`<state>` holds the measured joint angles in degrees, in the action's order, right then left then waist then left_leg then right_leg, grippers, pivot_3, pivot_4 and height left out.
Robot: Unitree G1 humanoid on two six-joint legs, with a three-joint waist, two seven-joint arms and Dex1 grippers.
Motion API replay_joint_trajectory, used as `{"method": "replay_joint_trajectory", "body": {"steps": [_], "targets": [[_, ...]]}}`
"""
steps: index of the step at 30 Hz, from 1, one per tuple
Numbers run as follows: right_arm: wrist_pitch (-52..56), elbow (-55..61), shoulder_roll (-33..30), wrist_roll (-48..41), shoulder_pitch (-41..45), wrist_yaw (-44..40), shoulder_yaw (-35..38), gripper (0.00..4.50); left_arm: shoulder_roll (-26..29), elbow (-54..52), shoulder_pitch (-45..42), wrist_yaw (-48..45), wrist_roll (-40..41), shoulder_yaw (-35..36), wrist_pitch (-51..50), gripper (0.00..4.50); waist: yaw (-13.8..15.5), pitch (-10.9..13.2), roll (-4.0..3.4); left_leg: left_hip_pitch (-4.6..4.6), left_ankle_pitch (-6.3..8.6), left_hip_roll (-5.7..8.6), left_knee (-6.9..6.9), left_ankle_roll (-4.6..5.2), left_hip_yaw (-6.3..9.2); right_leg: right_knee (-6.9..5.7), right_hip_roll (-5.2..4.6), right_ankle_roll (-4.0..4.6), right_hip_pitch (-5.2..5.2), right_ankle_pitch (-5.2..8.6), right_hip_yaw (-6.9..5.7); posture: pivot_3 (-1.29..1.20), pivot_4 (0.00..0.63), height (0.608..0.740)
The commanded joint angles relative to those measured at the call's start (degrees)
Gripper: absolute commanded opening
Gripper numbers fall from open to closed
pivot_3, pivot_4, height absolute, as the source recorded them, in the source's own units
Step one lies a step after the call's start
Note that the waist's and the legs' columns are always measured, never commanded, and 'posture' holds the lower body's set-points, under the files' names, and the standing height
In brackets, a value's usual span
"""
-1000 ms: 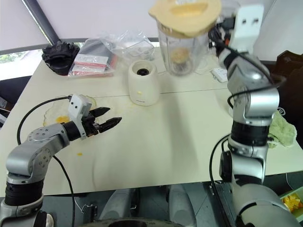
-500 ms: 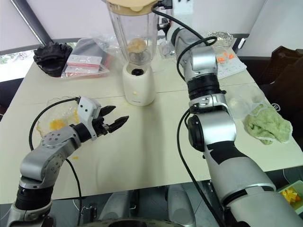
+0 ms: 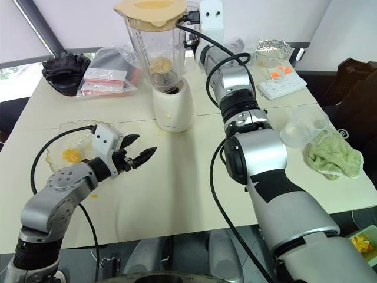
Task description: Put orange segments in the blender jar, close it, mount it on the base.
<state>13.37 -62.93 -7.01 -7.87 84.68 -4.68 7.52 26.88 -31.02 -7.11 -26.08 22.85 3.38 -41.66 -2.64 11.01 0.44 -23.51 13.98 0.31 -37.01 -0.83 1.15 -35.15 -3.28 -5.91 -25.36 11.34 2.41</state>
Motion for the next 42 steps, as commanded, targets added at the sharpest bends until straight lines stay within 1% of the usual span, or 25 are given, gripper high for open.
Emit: {"method": "replay_joint_trajectory", "body": {"steps": [1, 11, 18, 33, 42], "targets": [[-1.2, 2.9, -0.6, 0.5, 1.5, 0.0, 0.2, 0.92, 0.5, -1.6, -0.5, 0.2, -0.8, -0.4, 1.6, 3.76, 0.0, 0.0, 0.00, 0.00, 0.00, 0.00, 0.00, 0.00, 0.00, 0.00, 0.00, 0.00, 0.00, 0.00, 0.00, 0.00, 0.150, 0.740], [1.5, 5.5, -2.8, 1.5, -0.5, 0.8, 0.0, 0.92, 0.9, 0.6, -2.4, -0.8, -1.7, -2.3, 2.4, 3.76, 0.1, 0.0, 0.00, 0.00, 0.00, 0.00, -0.03, 0.00, 0.01, -0.02, 0.01, 0.00, 0.02, 0.00, 0.00, 0.00, 0.150, 0.740], [4.1, 8.9, -2.9, 1.5, -2.6, 1.8, -0.1, 0.92, 1.2, 1.5, -3.3, -1.6, -2.0, -2.7, 2.5, 3.76, 0.1, 0.0, 0.00, 0.01, 0.00, 0.01, -0.06, -0.01, 0.01, -0.03, 0.01, 0.00, 0.03, 0.00, 0.00, 0.00, 0.150, 0.740], [9.3, 16.4, -0.2, 0.5, -7.6, 3.3, 0.1, 0.92, 1.6, 1.6, -3.4, -2.2, -2.6, -2.8, 2.1, 3.76, 0.2, 0.0, 0.01, 0.00, 0.00, 0.02, -0.06, -0.01, 0.05, -0.04, 0.00, -0.01, 0.04, -0.01, -0.01, 0.00, 0.150, 0.740], [13.4, 21.6, 0.9, 1.4, -11.3, 3.6, -1.5, 0.92, 1.4, 1.8, -3.6, -1.9, -3.1, -3.7, 2.1, 3.76, 0.1, 0.0, 0.01, 0.02, 0.00, 0.01, -0.06, -0.01, 0.05, -0.05, 0.00, -0.01, 0.04, -0.01, -0.01, 0.00, 0.150, 0.740]]}}
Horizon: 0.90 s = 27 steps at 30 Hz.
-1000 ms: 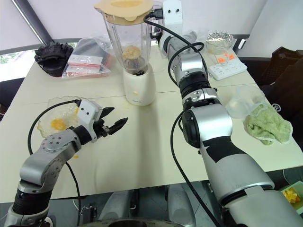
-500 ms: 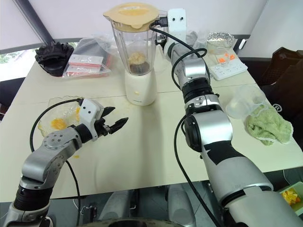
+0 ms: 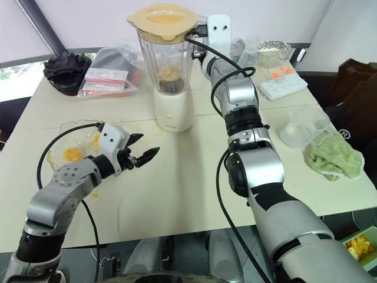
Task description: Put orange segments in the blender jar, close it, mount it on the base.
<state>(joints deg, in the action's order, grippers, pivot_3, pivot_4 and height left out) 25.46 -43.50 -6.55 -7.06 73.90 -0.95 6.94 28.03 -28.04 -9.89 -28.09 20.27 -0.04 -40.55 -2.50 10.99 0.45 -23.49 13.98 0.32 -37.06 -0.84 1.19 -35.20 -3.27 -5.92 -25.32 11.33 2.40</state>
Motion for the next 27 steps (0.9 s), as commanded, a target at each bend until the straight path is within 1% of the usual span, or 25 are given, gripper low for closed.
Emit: {"method": "replay_joint_trajectory", "body": {"steps": [1, 3, 4, 6, 7, 8, 9, 17, 27], "targets": [[1.6, 2.5, 0.5, 0.6, -0.7, -0.2, -1.0, 0.92, 0.2, -1.2, -0.8, 0.1, -0.5, -0.4, 1.0, 3.76, 0.0, 0.0, 0.00, 0.00, 0.00, 0.00, 0.00, 0.00, 0.00, 0.00, 0.00, 0.00, 0.00, 0.00, 0.00, 0.00, 0.150, 0.740], [1.9, 2.8, 0.4, 0.7, -0.8, -0.3, -1.1, 1.95, 0.2, -1.2, -0.9, 0.2, -0.6, -0.5, 1.0, 3.84, 0.0, 0.0, 0.02, 0.01, 0.00, 0.00, 0.00, 0.00, 0.00, -0.01, 0.00, 0.00, 0.00, 0.00, 0.00, 0.00, 0.150, 0.740], [2.0, 2.9, 0.4, 0.7, -0.9, -0.3, -1.2, 2.26, 0.2, -1.2, -0.9, 0.2, -0.6, -0.6, 1.0, 3.84, -0.1, 0.0, 0.03, 0.01, 0.00, 0.00, 0.00, 0.00, 0.00, -0.01, 0.00, 0.00, 0.00, 0.00, 0.00, 0.00, 0.150, 0.740], [2.3, 3.1, 0.3, 0.8, -0.9, -0.3, -1.3, 3.39, 0.1, -1.2, -0.9, 0.2, -0.7, -0.6, 1.0, 3.84, -0.1, 0.0, 0.03, 0.02, 0.00, 0.00, 0.00, 0.00, 0.00, -0.03, 0.01, 0.00, 0.00, 0.00, 0.00, 0.00, 0.150, 0.740], [2.3, 3.2, 0.2, 0.9, -0.9, -0.3, -1.5, 3.73, 0.1, -1.2, -0.8, 0.2, -0.7, -0.7, 1.1, 3.84, -0.1, 0.0, 0.02, 0.02, 0.00, -0.01, -0.01, 0.00, 0.00, -0.03, 0.01, 0.00, 0.00, 0.00, 0.00, 0.00, 0.150, 0.740], [2.3, 3.2, 0.1, 1.0, -0.9, -0.2, -1.6, 4.36, 0.1, -1.2, -0.8, 0.2, -0.7, -0.7, 1.1, 3.84, -0.1, 0.0, 0.02, 0.02, 0.00, -0.01, -0.01, 0.00, -0.01, -0.04, 0.01, 0.00, -0.01, 0.00, 0.00, 0.00, 0.150, 0.740], [2.2, 3.3, 0.1, 1.2, -0.9, -0.1, -1.7, 4.47, 0.1, -1.2, -0.9, 0.2, -0.7, -0.7, 1.0, 3.84, -0.1, 0.0, 0.02, 0.02, 0.00, -0.01, -0.01, 0.00, -0.01, -0.04, 0.01, 0.00, -0.01, 0.00, 0.00, 0.00, 0.150, 0.740], [3.6, 5.5, -0.3, 1.1, -1.9, -0.6, -1.5, 4.47, -0.3, -0.6, -1.2, 0.2, -1.4, -1.3, 1.5, 3.84, -0.1, 0.0, 0.02, 0.03, 0.00, -0.02, 0.00, 0.00, -0.01, -0.04, 0.04, 0.00, -0.01, 0.00, 0.00, 0.00, 0.150, 0.740], [10.0, 14.8, 0.0, 0.3, -5.6, -0.5, -1.0, 4.47, -0.6, 0.2, -1.6, -0.2, -1.6, -1.8, 2.2, 3.84, -0.1, 0.0, 0.02, 0.02, 0.00, -0.02, -0.01, 0.00, -0.01, -0.05, 0.04, 0.00, -0.01, 0.00, 0.00, 0.00, 0.150, 0.740]]}}
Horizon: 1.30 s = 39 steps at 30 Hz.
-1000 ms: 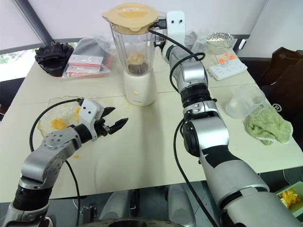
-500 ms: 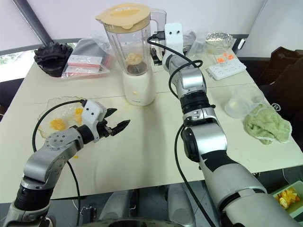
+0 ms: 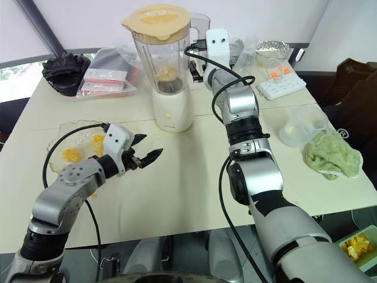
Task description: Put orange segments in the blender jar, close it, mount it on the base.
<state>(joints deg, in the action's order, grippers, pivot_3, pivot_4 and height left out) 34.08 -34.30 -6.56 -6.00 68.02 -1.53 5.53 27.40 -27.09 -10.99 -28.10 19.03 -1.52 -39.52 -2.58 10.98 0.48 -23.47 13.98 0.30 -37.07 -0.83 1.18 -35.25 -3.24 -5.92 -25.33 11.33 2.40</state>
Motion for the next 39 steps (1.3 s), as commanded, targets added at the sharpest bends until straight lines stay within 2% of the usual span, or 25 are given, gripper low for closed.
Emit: {"method": "replay_joint_trajectory", "body": {"steps": [1, 7, 18, 26, 32, 39], "targets": [[2.5, 7.3, 0.1, -1.0, -0.1, 0.2, 0.6, 4.47, 0.1, -0.7, -0.5, -0.3, -0.4, -0.5, 1.2, 3.84, 0.0, 0.0, 0.00, 0.00, 0.00, 0.00, 0.00, 0.00, 0.00, 0.00, 0.00, 0.00, 0.00, 0.00, 0.00, 0.00, 0.150, 0.740], [7.8, 14.7, 0.9, -2.3, -1.9, 0.6, 0.9, 4.47, 0.1, -0.6, -0.5, -0.6, -0.5, -0.6, 1.1, 3.84, 0.0, 0.0, 0.00, 0.00, 0.00, -0.01, 0.00, 0.00, 0.00, -0.01, 0.00, 0.00, 0.00, 0.00, 0.00, 0.00, 0.150, 0.740], [12.6, 21.3, 1.6, -3.1, -4.9, 0.9, 0.5, 4.47, 0.5, -0.6, -0.4, -1.1, -0.5, -0.5, 0.7, 3.84, 0.0, 0.0, 0.00, 0.01, 0.00, -0.01, -0.02, 0.00, 0.00, -0.02, 0.00, 0.00, 0.00, 0.00, 0.00, 0.00, 0.150, 0.740], [18.2, 30.0, 1.5, -3.7, -9.7, 1.1, 0.3, 4.47, 3.9, -0.5, 0.0, -4.8, 0.7, 0.6, 0.3, 3.84, 0.0, 0.0, 0.00, 0.01, 0.00, -0.01, -0.02, 0.00, 0.00, -0.02, 0.01, 0.00, 0.00, 0.00, 0.00, 0.00, 0.150, 0.740], [20.0, 39.4, -5.0, -4.9, -16.5, -4.4, 0.3, 4.47, 9.6, -1.7, -0.2, -12.2, 8.8, 6.8, -3.3, 3.84, 0.1, 0.0, 0.02, 0.00, 0.00, -0.02, -0.02, 0.00, 0.01, 0.01, 0.01, 0.09, 0.00, 0.06, -0.01, 0.00, 0.150, 0.740], [21.0, 50.7, -17.9, -13.4, -27.7, -21.3, 1.4, 4.47, 12.4, 0.1, -3.9, -12.8, 12.9, 12.8, -4.7, 3.84, 0.0, 0.0, 0.04, 0.01, 0.00, -0.02, -0.05, 0.00, -0.01, 0.07, 0.00, 0.14, 0.07, 0.13, -0.01, 0.00, 0.150, 0.740]]}}
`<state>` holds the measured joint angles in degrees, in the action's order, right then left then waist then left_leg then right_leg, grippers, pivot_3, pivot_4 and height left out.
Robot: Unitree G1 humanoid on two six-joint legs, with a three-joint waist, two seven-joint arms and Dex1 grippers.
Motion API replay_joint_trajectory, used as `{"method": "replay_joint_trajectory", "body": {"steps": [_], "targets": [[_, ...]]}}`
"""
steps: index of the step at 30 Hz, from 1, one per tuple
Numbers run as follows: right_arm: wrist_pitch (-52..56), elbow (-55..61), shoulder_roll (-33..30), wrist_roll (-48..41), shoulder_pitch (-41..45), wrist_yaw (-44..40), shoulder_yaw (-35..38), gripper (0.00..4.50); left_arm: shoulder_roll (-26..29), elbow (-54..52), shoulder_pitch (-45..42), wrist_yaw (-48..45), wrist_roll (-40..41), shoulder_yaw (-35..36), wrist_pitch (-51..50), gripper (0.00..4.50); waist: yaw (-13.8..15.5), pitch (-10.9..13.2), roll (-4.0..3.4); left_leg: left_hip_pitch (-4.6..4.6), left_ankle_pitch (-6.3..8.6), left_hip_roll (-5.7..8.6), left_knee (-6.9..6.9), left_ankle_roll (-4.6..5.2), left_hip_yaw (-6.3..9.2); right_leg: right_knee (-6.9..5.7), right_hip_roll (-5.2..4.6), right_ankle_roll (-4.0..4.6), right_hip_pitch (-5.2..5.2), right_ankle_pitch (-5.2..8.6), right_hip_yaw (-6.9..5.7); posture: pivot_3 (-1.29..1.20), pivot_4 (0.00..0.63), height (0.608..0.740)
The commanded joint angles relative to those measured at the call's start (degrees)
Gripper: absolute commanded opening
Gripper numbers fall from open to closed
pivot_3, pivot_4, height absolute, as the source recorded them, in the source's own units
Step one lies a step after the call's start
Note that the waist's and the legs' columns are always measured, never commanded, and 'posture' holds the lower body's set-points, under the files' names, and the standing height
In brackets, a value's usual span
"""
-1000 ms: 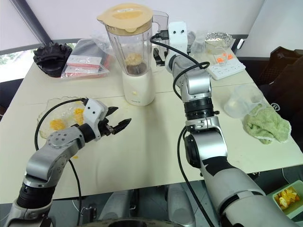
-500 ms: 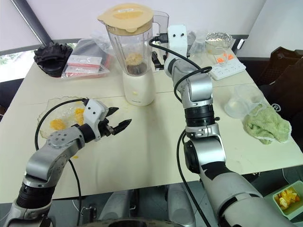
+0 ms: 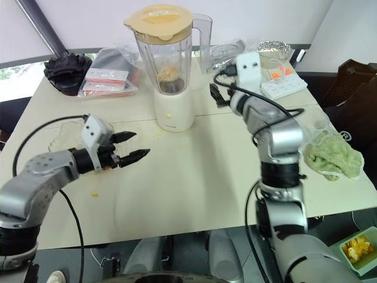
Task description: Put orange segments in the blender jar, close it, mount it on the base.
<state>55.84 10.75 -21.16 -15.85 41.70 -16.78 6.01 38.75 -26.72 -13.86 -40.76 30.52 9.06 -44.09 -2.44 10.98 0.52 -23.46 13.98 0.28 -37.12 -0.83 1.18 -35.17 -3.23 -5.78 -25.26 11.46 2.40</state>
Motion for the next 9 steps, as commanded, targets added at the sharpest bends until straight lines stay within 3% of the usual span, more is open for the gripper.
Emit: {"method": "replay_joint_trajectory", "body": {"steps": [1, 6, 9], "targets": [[-2.7, 7.2, -5.5, -4.7, -3.4, -9.4, 1.0, 4.47, 1.3, -0.2, -1.2, -0.1, 1.8, 2.7, -0.4, 3.84, -0.2, 0.0, 0.00, 0.01, 0.00, 0.00, 0.00, 0.00, -0.02, 0.00, 0.00, -0.01, 0.00, 0.00, 0.01, 0.00, 0.150, 0.740], [-7.2, 15.7, -16.4, -14.6, -14.6, -27.0, 6.0, 4.47, 3.4, -1.1, -0.2, -1.1, 3.6, 5.3, -0.6, 3.84, 0.0, 0.0, 0.06, 0.05, 0.00, -0.05, 0.01, 0.00, 0.00, 0.00, 0.09, -0.03, 0.02, 0.03, 0.02, 0.00, 0.150, 0.740], [-7.0, 16.6, -19.9, -18.5, -17.4, -30.4, 8.5, 4.47, 4.1, -1.2, 0.2, -0.9, 4.6, 6.4, -0.7, 3.84, 0.1, 0.1, 0.13, 0.04, 0.00, -0.07, -0.02, 0.01, -0.01, 0.02, 0.09, -0.02, 0.05, 0.05, 0.02, 0.00, 0.150, 0.740]]}}
